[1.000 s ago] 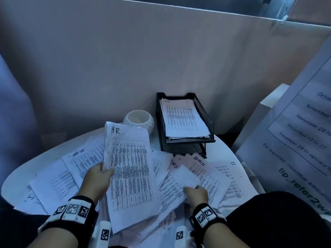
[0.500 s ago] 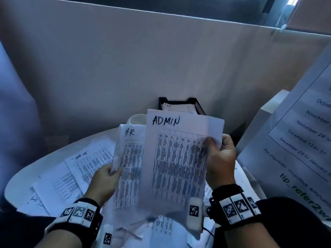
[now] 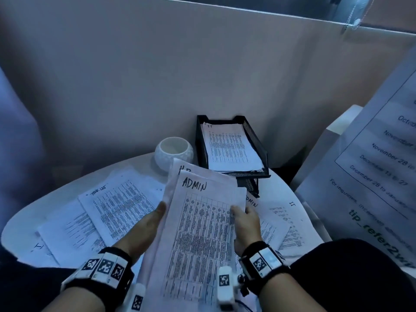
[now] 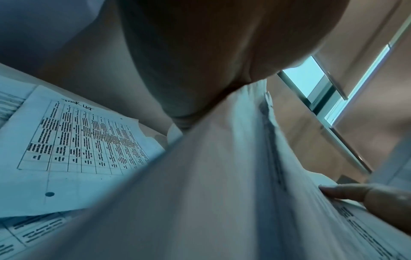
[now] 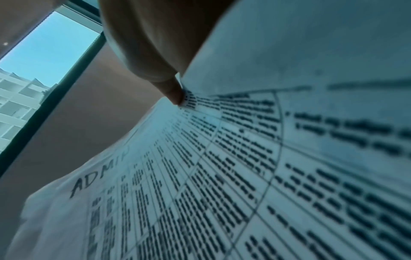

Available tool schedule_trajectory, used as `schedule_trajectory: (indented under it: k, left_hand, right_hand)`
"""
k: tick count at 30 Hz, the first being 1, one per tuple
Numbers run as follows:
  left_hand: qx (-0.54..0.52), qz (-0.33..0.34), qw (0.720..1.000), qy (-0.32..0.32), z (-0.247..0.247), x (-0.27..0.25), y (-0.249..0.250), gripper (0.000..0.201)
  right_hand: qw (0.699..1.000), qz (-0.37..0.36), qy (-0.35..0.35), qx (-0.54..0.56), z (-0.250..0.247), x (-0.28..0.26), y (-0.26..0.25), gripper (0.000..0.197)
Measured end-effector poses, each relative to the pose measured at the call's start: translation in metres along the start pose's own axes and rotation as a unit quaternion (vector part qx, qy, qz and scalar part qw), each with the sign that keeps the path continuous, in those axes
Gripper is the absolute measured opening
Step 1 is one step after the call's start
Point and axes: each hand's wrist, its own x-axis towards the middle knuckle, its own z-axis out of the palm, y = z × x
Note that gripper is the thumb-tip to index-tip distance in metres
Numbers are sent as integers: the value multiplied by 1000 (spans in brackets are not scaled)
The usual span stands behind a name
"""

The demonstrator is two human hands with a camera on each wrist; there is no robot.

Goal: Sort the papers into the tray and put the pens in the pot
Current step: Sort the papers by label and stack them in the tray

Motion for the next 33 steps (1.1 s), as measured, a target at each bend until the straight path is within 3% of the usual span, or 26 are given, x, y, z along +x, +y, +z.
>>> schedule_trajectory:
  k: [2, 5, 8, 11, 14, 18, 22, 27, 30, 33]
  left_hand:
    - [67, 14, 997, -28, 1, 3, -5, 36]
    - [171, 18, 985, 24, 0, 17, -18, 9]
    - [199, -1, 977, 71, -7, 29, -30, 18]
    - [198, 2, 973, 117, -13, 30, -29, 18]
    - [180, -3, 974, 137, -17, 28, -26, 13]
    - [150, -4, 977, 152, -18, 24, -22, 11]
    - [138, -8, 978, 155, -19, 20, -21, 10]
    - [148, -11, 978, 148, -21, 17, -22, 9]
    - [156, -9, 977, 143, -19, 17, -21, 10]
    - [158, -8, 977, 142, -17, 17, -19, 11]
  right_hand:
    - [1000, 0, 30, 8, -1, 5, 6, 15]
    - [999, 12, 52, 10, -8, 18, 15, 12]
    - [993, 26, 116, 6, -24, 33, 24, 3]
    - [964, 48, 258, -50, -54, 44, 25, 29]
    - [938, 115, 317, -83, -79, 50, 30, 61]
    - [936, 166, 295, -98, -87, 49, 32, 58]
    - [939, 162, 255, -166, -93, 53, 46, 49]
    - [929, 106, 251, -249, -101, 54, 49, 28]
    - [931, 56, 286, -219, -103, 54, 50, 20]
    - [923, -2, 300, -240, -98, 54, 48, 29]
